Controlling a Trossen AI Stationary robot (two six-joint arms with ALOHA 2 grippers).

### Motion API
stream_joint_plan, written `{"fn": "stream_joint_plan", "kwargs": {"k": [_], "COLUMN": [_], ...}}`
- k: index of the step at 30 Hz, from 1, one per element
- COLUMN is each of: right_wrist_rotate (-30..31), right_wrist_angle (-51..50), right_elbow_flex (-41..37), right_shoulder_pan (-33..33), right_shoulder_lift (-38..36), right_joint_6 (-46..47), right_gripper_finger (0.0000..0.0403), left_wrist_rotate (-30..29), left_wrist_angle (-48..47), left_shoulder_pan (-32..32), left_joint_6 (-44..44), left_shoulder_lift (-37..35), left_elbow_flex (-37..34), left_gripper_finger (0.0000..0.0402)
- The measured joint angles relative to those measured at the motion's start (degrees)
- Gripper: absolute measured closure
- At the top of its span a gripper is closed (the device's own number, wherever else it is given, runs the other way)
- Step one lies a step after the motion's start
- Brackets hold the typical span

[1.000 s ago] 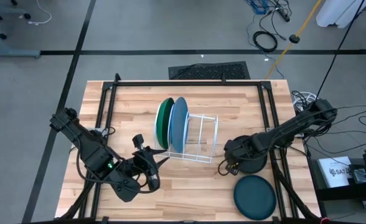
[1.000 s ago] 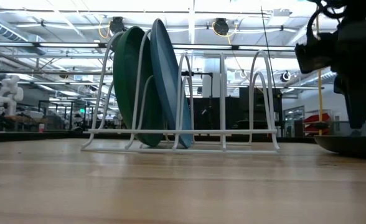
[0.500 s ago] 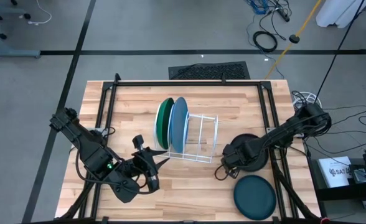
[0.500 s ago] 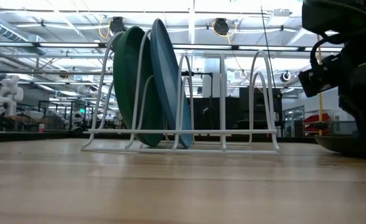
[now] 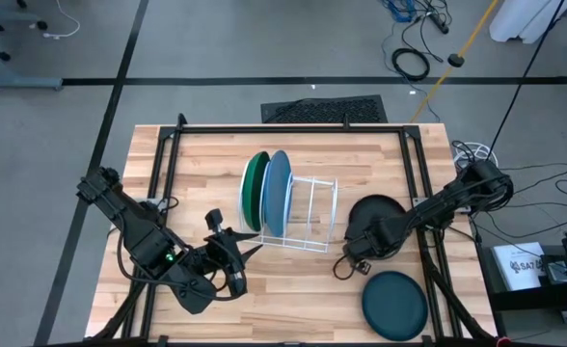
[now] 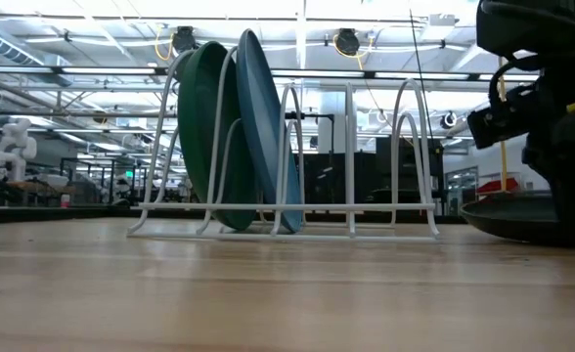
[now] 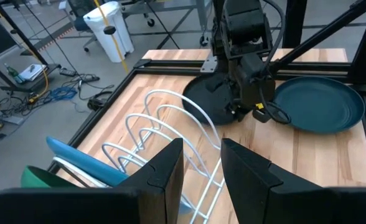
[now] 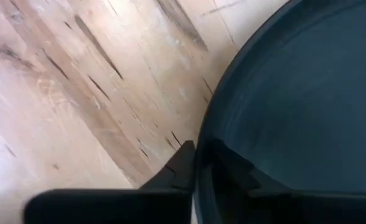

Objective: Sort dishes
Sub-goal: Put the black plate into the dish rack

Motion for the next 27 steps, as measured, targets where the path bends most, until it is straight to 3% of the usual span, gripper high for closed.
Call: {"fn": "stream_joint_plan", "kwargs": {"k": [3, 9, 17, 22, 27], "right_wrist_rotate": [0.57, 4.85, 20.46, 31.68, 44.74], "right_wrist_angle": [-0.36, -3.47, -13.28, -13.08, -7.13], "right_elbow_flex": [0.01, 0.60, 6.36, 10.23, 14.69], "right_shoulder_pan": [0.00, 0.29, 2.23, 4.48, 7.23], "right_shoulder_lift": [-0.14, -2.57, -11.97, -18.34, -22.32], "right_joint_6": [-1.67, -2.00, 2.61, 2.98, -4.44], "right_gripper_finger": [0.0393, 0.0399, 0.0402, 0.0402, 0.0402], "left_wrist_rotate": [0.00, 0.00, -0.02, -0.01, -0.30], "left_wrist_angle": [0.01, 0.02, 0.04, 0.02, 0.03], "left_shoulder_pan": [0.00, 0.00, 0.00, 0.00, 0.00], "left_joint_6": [0.02, 0.04, 0.06, 0.06, 0.08], "left_shoulder_lift": [0.00, 0.00, 0.00, 0.00, 0.00], "left_elbow_flex": [0.00, 0.00, 0.00, 0.00, 0.00], "left_gripper_finger": [0.0283, 0.0283, 0.0283, 0.0283, 0.0283]}}
